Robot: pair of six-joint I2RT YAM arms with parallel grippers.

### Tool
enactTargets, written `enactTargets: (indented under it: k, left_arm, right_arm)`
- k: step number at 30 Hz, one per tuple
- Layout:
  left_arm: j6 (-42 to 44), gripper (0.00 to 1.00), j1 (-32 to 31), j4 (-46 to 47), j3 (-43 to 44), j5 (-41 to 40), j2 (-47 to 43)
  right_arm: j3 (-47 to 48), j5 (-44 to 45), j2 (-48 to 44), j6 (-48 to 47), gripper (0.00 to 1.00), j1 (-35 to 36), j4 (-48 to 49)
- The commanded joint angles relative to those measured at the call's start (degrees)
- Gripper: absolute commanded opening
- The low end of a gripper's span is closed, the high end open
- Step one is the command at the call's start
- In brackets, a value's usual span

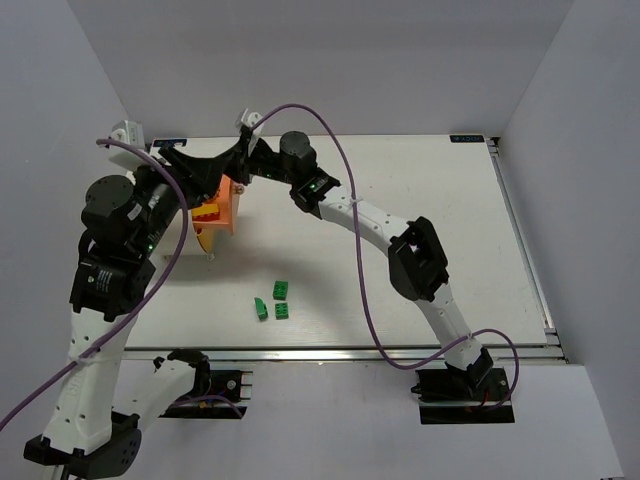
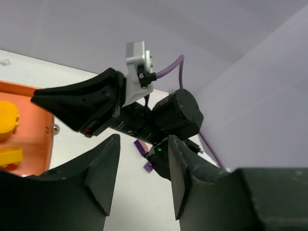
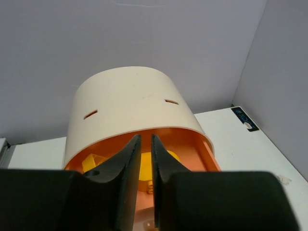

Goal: Sort the legos into containers by color

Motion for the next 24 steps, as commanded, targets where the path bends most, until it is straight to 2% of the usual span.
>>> enactTargets:
  k: [1, 3, 6, 9, 10, 11, 13, 14, 16, 22, 24]
  left_arm:
    - [-1.05, 0.51, -0.22, -1.71, -0.75, 0.70, 0.78]
    - [-1.84, 0.36, -0.22, -1.10, -2.15, 1.84, 1.84]
    - [-2.37, 0.29, -0.22, -0.57, -3.29, 3.42, 4.56]
    - [-2.37, 0.24, -0.75, -0.13, -3.74, 6.32, 9.90]
    - [-2.20, 0.23, -0.75, -0.22, -3.65, 7.11, 11.58]
    - [-2.11, 0.16, -0.75, -0.91, -3.30, 7.47, 13.42]
    - [-1.58, 0.13, -0.75, -1.62, -2.34, 7.30, 18.35]
    - [-1.49, 0.06, -0.75, -2.06, -1.72, 6.16, 20.02]
    - [0.09, 0.01, -0.75, -3.02, 0.64, 5.37, 24.85]
    - [4.92, 0.04, -1.28, -10.39, 9.17, -1.14, 37.49]
    - [6.50, 0.06, -1.80, -13.30, 14.08, -5.79, 40.58]
  right_arm:
    - [-0.77, 5.54, -5.39, 3.43, 0.17, -2.42, 3.18]
    - [-1.99, 8.79, -8.02, 5.36, 0.00, -4.18, 1.09]
    - [-4.02, 10.13, -11.98, 6.95, 0.00, -6.82, -3.04]
    - [-11.38, 9.25, -17.33, 7.74, 0.00, -11.91, -8.59]
    - [-17.58, 8.47, -19.09, 7.57, 0.00, -13.58, -9.21]
    - [-21.13, 7.76, -22.50, 7.31, 0.00, -14.46, -8.95]
    - [-29.72, 5.92, -25.77, 6.16, 0.00, -18.23, -8.77]
    - [-32.21, 5.56, -28.66, 6.16, 0.00, -19.73, -8.86]
    - [-38.00, 5.21, -32.18, 5.37, 0.00, -22.63, -9.91]
    - [-47.87, 5.12, -38.52, 4.40, 0.00, -27.47, -10.35]
    - [-50.33, 5.03, -39.41, 4.67, 0.00, -28.70, -10.53]
